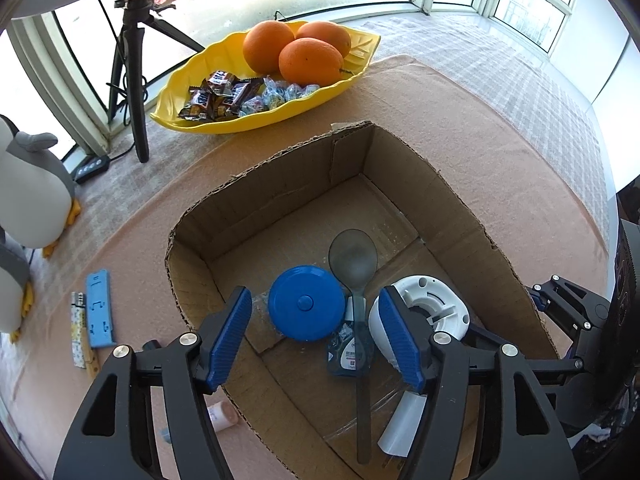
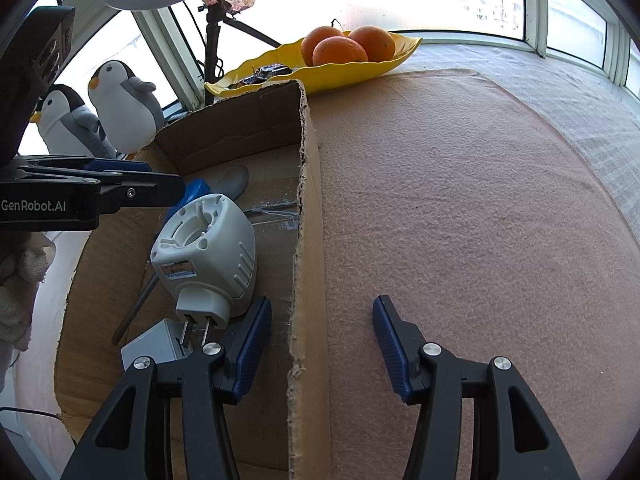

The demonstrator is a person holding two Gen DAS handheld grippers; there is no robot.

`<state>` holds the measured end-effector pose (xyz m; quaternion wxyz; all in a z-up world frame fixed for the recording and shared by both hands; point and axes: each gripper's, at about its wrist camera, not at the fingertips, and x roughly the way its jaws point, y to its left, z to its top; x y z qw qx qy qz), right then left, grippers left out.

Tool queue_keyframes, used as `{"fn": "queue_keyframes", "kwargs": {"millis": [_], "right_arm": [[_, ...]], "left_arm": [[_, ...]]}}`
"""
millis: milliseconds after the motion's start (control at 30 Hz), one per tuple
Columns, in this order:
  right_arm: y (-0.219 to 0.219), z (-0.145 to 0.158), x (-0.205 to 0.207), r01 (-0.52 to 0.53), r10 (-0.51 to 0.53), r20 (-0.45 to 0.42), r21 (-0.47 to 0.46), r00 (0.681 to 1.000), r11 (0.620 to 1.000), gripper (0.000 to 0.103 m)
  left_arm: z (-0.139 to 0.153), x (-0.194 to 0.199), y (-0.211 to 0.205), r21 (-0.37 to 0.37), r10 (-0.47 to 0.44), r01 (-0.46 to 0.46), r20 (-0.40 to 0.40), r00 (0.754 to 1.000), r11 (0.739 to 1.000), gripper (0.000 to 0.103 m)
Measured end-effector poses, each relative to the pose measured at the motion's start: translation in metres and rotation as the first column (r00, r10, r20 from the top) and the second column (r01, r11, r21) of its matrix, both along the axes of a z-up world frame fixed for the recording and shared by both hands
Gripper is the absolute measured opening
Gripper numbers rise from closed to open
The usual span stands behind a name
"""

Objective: Organize rigid objects
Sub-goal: 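Carry the blue tape measure into the box and open the left gripper, then withdraw the left gripper and move it to the white lotion bottle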

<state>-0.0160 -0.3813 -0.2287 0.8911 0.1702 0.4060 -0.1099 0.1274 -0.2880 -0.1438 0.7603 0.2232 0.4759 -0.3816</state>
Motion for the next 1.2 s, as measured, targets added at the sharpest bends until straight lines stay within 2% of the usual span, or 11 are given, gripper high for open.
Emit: {"fn": "queue_keyframes", "kwargs": {"millis": [567, 800, 1000, 1100, 1200], "right_arm": [[0.0, 0.0, 0.0, -0.001, 0.001, -0.001, -0.001, 1.0, 1.0, 0.05], [0.003, 0.0, -0.001, -0.002, 0.002, -0.001, -0.001, 1.0, 1.0, 0.05], [0.004, 0.0, -0.001, -0.004, 0.004, -0.001, -0.001, 1.0, 1.0, 0.051], [0.004, 0.0, -0.001, -0.004, 0.004, -0.002, -0.002, 1.0, 1.0, 0.052], [0.004, -0.001, 0.0, -0.005, 0.005, -0.005, -0.005, 1.0, 1.0, 0.052]], "left_arm": [[0.015, -0.003, 0.02, -0.031, 0.012, -0.011, 0.018, 1.0, 0.999, 0.066], [0.026, 0.012, 0.077, -0.062, 0.094, -0.093, 0.026, 0.995, 0.994, 0.066], [0.02, 0.019, 0.132, -0.06, 0.185, -0.183, 0.025, 0.982, 0.981, 0.066], [0.011, 0.015, 0.145, -0.053, 0.183, -0.182, 0.018, 0.983, 0.982, 0.066], [0.002, 0.008, 0.145, -0.027, 0.143, -0.142, 0.025, 0.989, 0.989, 0.066]]}}
